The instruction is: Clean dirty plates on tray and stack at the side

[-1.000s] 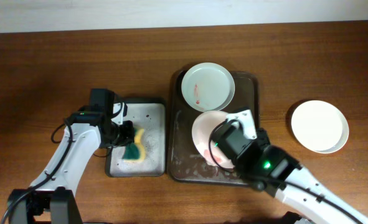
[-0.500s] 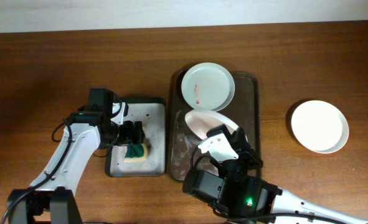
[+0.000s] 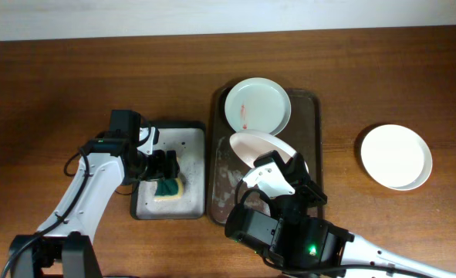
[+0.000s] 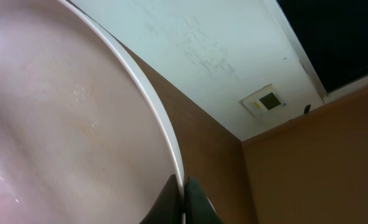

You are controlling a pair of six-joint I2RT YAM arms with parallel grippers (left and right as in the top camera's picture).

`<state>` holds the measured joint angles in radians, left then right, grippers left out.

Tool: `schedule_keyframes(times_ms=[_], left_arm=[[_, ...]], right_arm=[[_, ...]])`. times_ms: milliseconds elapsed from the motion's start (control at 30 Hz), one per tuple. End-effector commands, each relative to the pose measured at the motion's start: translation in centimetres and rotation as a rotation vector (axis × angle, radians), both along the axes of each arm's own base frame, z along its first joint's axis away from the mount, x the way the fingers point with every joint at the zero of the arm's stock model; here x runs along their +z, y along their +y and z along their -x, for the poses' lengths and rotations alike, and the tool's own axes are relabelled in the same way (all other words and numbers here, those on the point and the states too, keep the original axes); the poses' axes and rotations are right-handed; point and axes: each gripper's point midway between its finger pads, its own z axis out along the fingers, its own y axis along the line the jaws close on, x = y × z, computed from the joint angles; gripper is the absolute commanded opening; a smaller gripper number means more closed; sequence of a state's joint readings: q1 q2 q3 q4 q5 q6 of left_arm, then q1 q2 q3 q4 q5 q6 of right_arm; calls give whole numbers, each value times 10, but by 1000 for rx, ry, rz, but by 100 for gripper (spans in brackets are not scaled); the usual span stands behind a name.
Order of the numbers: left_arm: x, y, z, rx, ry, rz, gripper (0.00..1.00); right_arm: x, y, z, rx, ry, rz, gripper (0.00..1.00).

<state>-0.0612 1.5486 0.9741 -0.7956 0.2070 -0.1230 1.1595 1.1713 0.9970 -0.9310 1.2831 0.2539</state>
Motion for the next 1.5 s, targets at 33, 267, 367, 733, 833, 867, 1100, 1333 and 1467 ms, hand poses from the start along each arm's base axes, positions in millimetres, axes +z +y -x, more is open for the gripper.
schedule_keyframes(times_ms=[33,267,367,733,833,867,1100,1333,1467], left_arm=[[1,-1,0,-8,-4,12,99],[1,-1,0,-8,-4,12,99],[1,-1,0,-8,-4,12,99],[1,-1,0,-8,-4,12,99],[1,-1,0,-8,-4,12,99],[1,-1,0,-8,-4,12,99],[1,-1,0,-8,-4,12,100],[1,-1,0,-8,-4,12,99],[1,-1,0,-8,-4,12,99]], right_arm=[[15,-1,0,-14,-46,-21,4],[15,-1,0,-14,-46,-21,4],[15,-1,0,-14,-46,-22,4],[14,-1,0,-12,-44,-24,4],[18,-8,-3,-56,-79,-58,4],[0,14,-4,36,38,-115,4],[0,-1,-15,-49,14,-159,4],[-51,-7,-16,-117,261,-394,4],[-78,-39,-40,-275,465,-732,4]])
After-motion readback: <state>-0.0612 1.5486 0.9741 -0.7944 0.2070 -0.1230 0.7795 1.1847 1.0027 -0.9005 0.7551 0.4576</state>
